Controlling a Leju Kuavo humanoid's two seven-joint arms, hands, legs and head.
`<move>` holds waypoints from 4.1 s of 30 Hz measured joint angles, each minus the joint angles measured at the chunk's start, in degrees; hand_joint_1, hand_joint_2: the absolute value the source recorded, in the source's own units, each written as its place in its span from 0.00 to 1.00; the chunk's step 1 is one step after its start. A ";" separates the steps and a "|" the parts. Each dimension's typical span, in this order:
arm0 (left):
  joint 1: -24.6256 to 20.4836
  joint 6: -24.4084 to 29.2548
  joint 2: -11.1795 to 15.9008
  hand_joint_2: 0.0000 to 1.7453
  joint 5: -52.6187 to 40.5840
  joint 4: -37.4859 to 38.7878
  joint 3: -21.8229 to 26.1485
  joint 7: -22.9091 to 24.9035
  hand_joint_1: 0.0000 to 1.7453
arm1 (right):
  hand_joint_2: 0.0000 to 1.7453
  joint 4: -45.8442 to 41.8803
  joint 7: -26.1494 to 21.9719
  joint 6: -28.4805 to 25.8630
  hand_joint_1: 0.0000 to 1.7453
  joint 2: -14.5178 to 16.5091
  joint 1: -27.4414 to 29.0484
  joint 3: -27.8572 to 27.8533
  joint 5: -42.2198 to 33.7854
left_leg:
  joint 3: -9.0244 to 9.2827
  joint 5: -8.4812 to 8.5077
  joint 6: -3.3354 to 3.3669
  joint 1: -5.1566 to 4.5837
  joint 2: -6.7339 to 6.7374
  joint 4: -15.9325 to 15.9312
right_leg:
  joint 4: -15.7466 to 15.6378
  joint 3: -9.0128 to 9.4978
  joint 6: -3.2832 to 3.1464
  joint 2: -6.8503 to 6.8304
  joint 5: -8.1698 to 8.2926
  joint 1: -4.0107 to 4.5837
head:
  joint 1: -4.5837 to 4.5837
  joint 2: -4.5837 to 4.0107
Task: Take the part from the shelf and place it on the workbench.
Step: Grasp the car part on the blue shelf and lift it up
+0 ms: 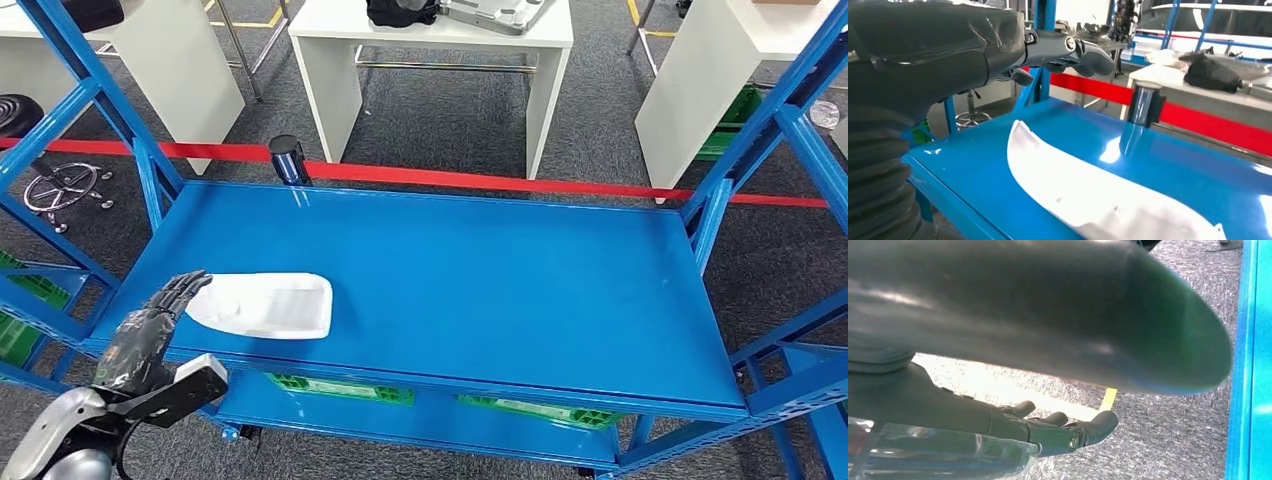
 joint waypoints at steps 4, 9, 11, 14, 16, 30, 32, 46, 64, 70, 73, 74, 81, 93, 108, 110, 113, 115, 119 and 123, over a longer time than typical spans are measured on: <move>-1.53 -0.14 1.84 1.00 0.00 3.13 -2.11 0.91 0.00 | 0.00 0.00 0.07 0.47 0.00 -0.23 -0.01 0.19 0.35 | 4.44 2.78 0.90 -0.64 -0.05 -9.75 | -0.08 -0.15 0.91 0.08 -0.03 0.22 | 0.04 0.01; -2.30 0.01 2.89 1.00 0.30 7.00 -4.45 1.84 0.00 | 0.00 0.00 0.64 1.15 0.00 -0.69 -0.03 0.52 0.83 | 5.28 3.87 2.91 -0.64 0.02 -11.21 | 5.26 -2.77 1.34 -0.09 -2.81 0.09 | 0.24 0.00; -2.60 0.25 2.89 1.00 0.23 8.61 -5.29 2.00 0.00 | 0.00 0.00 0.70 1.25 0.00 -0.87 0.01 0.69 0.86 | 5.13 3.96 3.22 -0.98 0.03 -11.23 | 13.32 -6.66 0.87 -0.10 -6.09 0.16 | 0.30 0.01; -3.25 1.11 2.82 1.00 -0.46 10.97 -6.27 2.12 0.00 | 0.00 0.00 0.80 1.26 0.00 -0.95 0.06 0.93 0.95 | 5.12 3.92 3.28 -1.36 -0.06 -11.12 | 14.85 -7.55 1.67 -0.11 -5.76 0.18 | 0.31 0.00; -4.12 1.69 2.79 1.00 -1.03 12.17 -6.74 2.18 0.00 | 0.00 0.00 0.87 1.26 0.00 -1.04 -0.11 1.09 0.97 | 5.09 3.77 3.13 -1.50 -0.18 -10.81 | 6.55 -3.62 2.24 -0.11 -2.54 0.23 | 0.31 0.01; -10.83 4.40 1.82 1.00 -4.24 16.97 -8.47 1.64 0.00 | 0.00 0.00 1.71 1.73 0.00 -0.84 -0.62 1.34 0.84 | -1.66 -0.71 -0.02 0.00 -0.08 2.60 | -0.22 0.04 0.28 -0.09 0.20 -0.08 | -0.29 0.00; -11.91 4.80 1.66 1.00 -4.28 16.93 -8.47 1.34 0.00 | 0.00 0.00 1.71 1.76 0.00 -0.76 -0.65 1.35 0.76 | 2.33 2.67 0.14 0.06 -0.03 -5.81 | -0.20 0.11 0.52 -0.06 0.13 0.03 | -0.28 0.01; -14.55 4.66 0.33 1.00 -4.12 16.29 -9.66 0.47 0.00 | 0.00 0.00 1.45 2.68 0.00 -0.77 -0.30 1.55 0.48 | 4.27 4.12 3.17 -1.26 -0.07 -10.42 | 8.84 -4.90 2.41 -0.16 -3.11 0.13 | -0.06 0.01; -16.58 3.27 -0.08 1.00 -3.07 20.78 -11.95 0.38 0.00 | 0.00 0.00 0.85 3.10 0.00 -0.48 -0.31 1.60 0.29 | 3.63 3.38 0.79 -0.50 -0.02 -8.72 | -0.16 -0.23 0.76 0.05 0.18 0.37 | -0.65 0.01; -18.38 2.96 -0.94 1.00 -3.03 23.08 -13.26 0.37 0.00 | 0.00 -0.02 0.95 2.93 0.00 -0.39 -0.43 1.68 0.42 | 4.60 4.19 2.88 -0.52 0.04 -10.92 | 4.82 -3.05 1.64 -0.07 -2.31 0.28 | -0.51 0.01; -19.24 2.98 -1.67 1.00 -3.28 24.84 -14.24 0.38 0.00 | 0.00 -0.02 1.40 2.85 0.00 -0.35 -0.55 1.72 0.49 | 4.47 4.28 3.15 -0.82 0.04 -10.91 | 15.82 -8.51 1.41 -0.08 -6.18 0.28 | -0.47 0.01; -19.41 3.01 -1.90 1.00 -3.40 25.34 -14.48 0.38 0.00 | 0.00 -0.02 1.59 2.85 0.00 -0.32 -0.56 1.73 0.54 | 4.46 4.26 3.15 -0.87 0.03 -10.86 | 16.63 -9.04 1.74 -0.09 -6.07 0.27 | -0.48 0.00; -20.68 3.15 -2.87 1.00 -3.60 27.07 -15.39 0.45 0.00 | 0.00 -0.02 2.00 2.81 0.00 -0.31 -0.92 1.77 0.64 | 4.16 3.60 2.00 -1.35 -0.16 -9.83 | 0.14 -1.25 1.74 -0.07 0.62 0.41 | -0.54 0.00; -21.78 3.63 -3.21 1.00 -3.84 28.44 -15.71 0.45 0.00 | 0.00 -0.05 2.04 3.12 0.00 -0.15 -0.95 2.14 0.72 | 1.69 2.41 1.06 -0.56 -0.01 -5.07 | 0.10 -0.99 0.40 0.09 0.76 0.46 | -0.81 0.01; -26.00 3.04 -4.98 1.00 -4.55 33.21 -18.06 -1.93 1.00 | 0.00 -0.35 2.61 3.54 0.00 -0.32 -1.36 2.62 0.32 | 4.31 4.18 2.80 -0.98 -0.05 -10.51 | 5.24 -3.80 3.20 -0.15 -0.97 0.20 | -0.55 0.01; -26.34 3.04 -4.98 1.00 -4.49 33.48 -18.19 -2.04 1.00 | 0.00 -0.38 2.56 3.55 0.00 -0.41 -1.41 2.62 0.27 | 3.99 3.86 2.24 -1.22 -0.10 -9.91 | 0.70 -1.58 2.64 -0.13 0.41 0.20 | -0.56 0.00; -26.66 3.07 -5.00 1.00 -4.45 33.79 -18.33 -2.09 1.00 | 0.00 -0.39 2.55 3.57 0.00 -0.30 -1.33 2.64 0.27 | 3.57 3.67 1.70 -1.22 -0.14 -9.49 | 0.45 -1.53 1.54 -0.03 0.64 0.19 | -0.58 0.00; -26.81 3.08 -5.01 1.00 -4.45 33.92 -18.40 -2.10 1.00 | 0.00 -0.39 2.55 3.57 0.00 -0.28 -1.32 2.64 0.27 | 2.39 2.02 1.14 -0.99 -0.10 -7.00 | 0.36 -1.37 0.98 0.00 0.70 -0.02 | -0.71 0.01; -26.94 3.09 -5.02 1.00 -4.45 34.24 -18.51 -2.11 1.00 | 0.00 -0.39 2.55 3.57 0.00 -0.28 -1.28 2.64 0.27 | -4.30 -3.77 0.38 -0.64 -0.02 6.84 | 0.37 -1.30 0.43 0.01 0.62 0.17 | -0.89 0.01; -27.18 3.09 -5.01 1.00 -4.45 34.43 -18.56 -2.13 1.00 | 0.00 -0.41 2.55 3.57 0.00 -0.25 -1.32 2.64 0.27 | 0.17 1.77 1.45 -0.87 -0.02 -2.46 | 0.33 -0.94 0.42 0.15 0.58 0.50 | -0.87 0.01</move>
